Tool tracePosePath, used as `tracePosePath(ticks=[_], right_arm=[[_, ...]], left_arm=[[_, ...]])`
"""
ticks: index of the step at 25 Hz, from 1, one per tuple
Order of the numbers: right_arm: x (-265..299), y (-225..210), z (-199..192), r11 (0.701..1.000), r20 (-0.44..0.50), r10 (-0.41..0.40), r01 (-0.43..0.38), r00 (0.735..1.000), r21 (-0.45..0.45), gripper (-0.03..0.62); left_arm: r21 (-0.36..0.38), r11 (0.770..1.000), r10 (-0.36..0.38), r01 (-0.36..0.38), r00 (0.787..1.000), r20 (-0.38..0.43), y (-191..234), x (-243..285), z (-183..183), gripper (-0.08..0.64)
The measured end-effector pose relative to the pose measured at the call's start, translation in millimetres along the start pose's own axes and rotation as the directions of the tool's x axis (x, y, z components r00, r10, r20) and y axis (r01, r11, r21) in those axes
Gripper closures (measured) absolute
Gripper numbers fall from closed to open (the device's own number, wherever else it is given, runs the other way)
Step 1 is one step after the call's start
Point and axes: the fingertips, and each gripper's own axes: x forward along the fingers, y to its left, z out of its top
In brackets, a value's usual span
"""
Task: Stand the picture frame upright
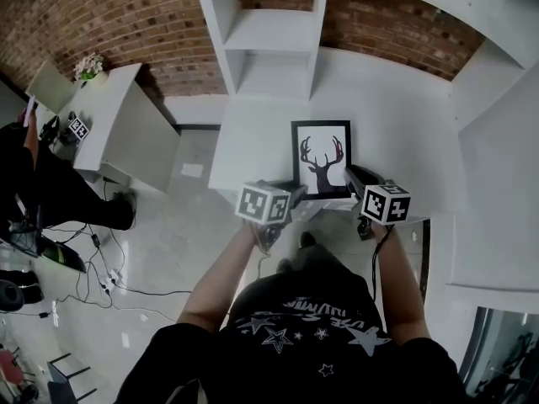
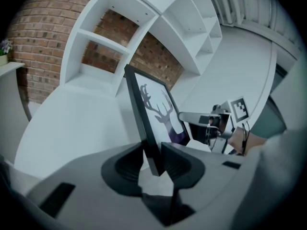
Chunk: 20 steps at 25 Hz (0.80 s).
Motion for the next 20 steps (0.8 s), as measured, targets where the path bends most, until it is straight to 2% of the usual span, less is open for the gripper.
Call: tracePosePath(ticks=[4,8,15,20], right_arm=[[13,2,13,1.0,0.021,0.009,-0.009,1.0,-0.019,0.511],[32,-2,31,0.999,0.055,0.022,-0.02,0.998,-0.045,0.511],[75,-21,45,0.999,0.031,0.041,-0.04,0.999,-0.016,0.511],[101,-40,53,0.999,0.006,0.044,-0.044,0.999,-0.016,0.511]], left_arm=[[-0.002,1.0,0.026,-0.026,0.999,0.022,13,0,13,0.436],[0.046,0.997,0.067,-0.068,0.997,0.036,29,5,34,0.437],[0.091,0.991,0.102,-0.102,0.995,0.002,63,26,61,0.437],[0.082,0.989,0.12,-0.119,0.993,-0.009,81,46,77,0.437]])
